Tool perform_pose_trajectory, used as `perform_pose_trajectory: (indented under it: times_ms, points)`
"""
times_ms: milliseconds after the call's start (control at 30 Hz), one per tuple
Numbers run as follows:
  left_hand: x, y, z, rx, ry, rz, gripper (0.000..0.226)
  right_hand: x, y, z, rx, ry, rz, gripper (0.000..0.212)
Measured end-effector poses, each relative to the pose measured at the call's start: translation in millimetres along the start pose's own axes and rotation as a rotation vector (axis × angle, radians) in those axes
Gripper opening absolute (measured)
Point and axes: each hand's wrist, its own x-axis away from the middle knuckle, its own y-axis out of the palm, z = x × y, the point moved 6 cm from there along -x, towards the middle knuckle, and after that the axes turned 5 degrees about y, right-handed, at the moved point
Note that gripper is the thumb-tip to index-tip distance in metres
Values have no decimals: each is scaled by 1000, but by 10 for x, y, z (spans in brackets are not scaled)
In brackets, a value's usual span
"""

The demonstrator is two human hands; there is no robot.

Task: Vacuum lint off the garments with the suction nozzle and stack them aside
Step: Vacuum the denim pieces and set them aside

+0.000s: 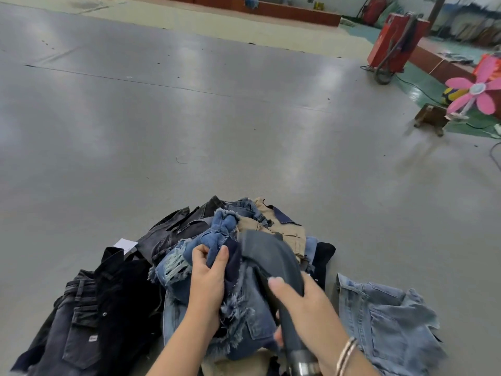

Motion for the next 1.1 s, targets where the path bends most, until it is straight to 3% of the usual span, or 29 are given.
perform_pose_trajectory:
  times_ms: [167,400,500,600,733,933,1100]
  points:
    - [-12,-7,37,67,3,1,15,-76,-218,-101,-80,-4,63,15]
    - [-44,-10,30,43,-28,6,12,243,123,171,40,25,-81,21]
    - [32,41,47,50,-27,-110,22,61,31,38,-16,3,-27,13]
    - [91,92,120,32,-1,-284,35,-143,-194,-82,-107,-14,46,18]
    - [77,122,199,3,11,-417,29,-241,-341,-134,-360,6,22,28]
    - [-59,-18,403,108,66,-278,40,27,-338,-174,-177,-37,-203,42]
    - [-162,-207,589,205,111,-340,43,215,-320,-188,-57,-4,-392,44]
